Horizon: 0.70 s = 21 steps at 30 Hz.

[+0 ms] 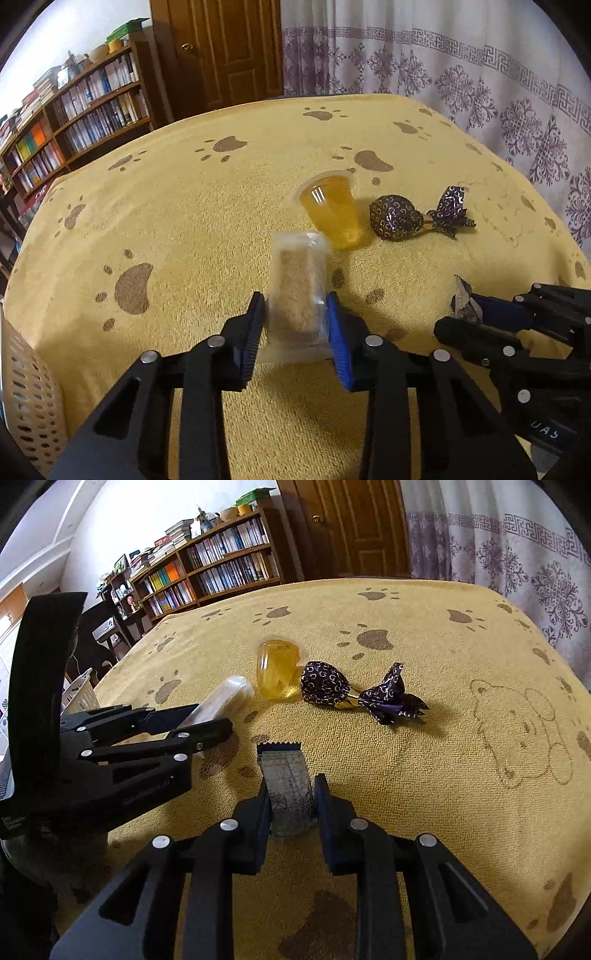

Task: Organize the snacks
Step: 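Grasp the clear granola-bar packet with the left tool while the right tool holds the silver wrapper, then carry the granola packet with the left tool over the basket while the right tool holds the silver wrapper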

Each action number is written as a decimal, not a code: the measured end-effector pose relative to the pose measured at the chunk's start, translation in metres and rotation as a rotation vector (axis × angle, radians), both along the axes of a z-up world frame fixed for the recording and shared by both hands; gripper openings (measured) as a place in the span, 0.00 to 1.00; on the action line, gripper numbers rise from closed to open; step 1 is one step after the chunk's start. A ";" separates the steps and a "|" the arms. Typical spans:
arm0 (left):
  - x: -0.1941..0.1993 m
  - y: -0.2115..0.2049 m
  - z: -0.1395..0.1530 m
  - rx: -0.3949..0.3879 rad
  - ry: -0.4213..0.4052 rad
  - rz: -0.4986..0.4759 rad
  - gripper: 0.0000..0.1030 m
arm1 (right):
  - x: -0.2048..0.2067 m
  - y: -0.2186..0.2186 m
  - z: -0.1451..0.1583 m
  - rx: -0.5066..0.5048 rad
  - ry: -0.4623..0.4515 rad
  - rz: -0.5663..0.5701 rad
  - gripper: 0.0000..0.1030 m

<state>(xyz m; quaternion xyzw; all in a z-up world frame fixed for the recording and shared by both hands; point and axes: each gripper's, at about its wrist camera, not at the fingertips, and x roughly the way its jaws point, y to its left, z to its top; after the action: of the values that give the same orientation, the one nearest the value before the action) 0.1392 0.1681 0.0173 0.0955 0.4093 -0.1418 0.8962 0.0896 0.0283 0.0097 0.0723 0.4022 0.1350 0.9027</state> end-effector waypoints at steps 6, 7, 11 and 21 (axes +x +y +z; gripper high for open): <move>-0.014 0.010 0.013 -0.044 -0.035 0.044 0.33 | -0.002 -0.002 0.001 0.018 -0.011 0.006 0.22; -0.017 0.012 0.017 -0.050 -0.043 0.049 0.32 | -0.002 -0.002 0.002 0.021 -0.015 0.006 0.22; -0.029 0.016 0.030 -0.052 -0.076 0.064 0.30 | -0.003 -0.003 0.003 0.031 -0.025 0.005 0.22; -0.039 0.024 0.032 -0.054 -0.067 0.085 0.27 | -0.004 -0.005 0.004 0.039 -0.033 0.001 0.22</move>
<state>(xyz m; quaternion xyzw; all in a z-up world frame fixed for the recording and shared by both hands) 0.1002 0.1917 0.0492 0.0584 0.3788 -0.1113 0.9169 0.0853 0.0235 0.0134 0.0875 0.3845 0.1443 0.9076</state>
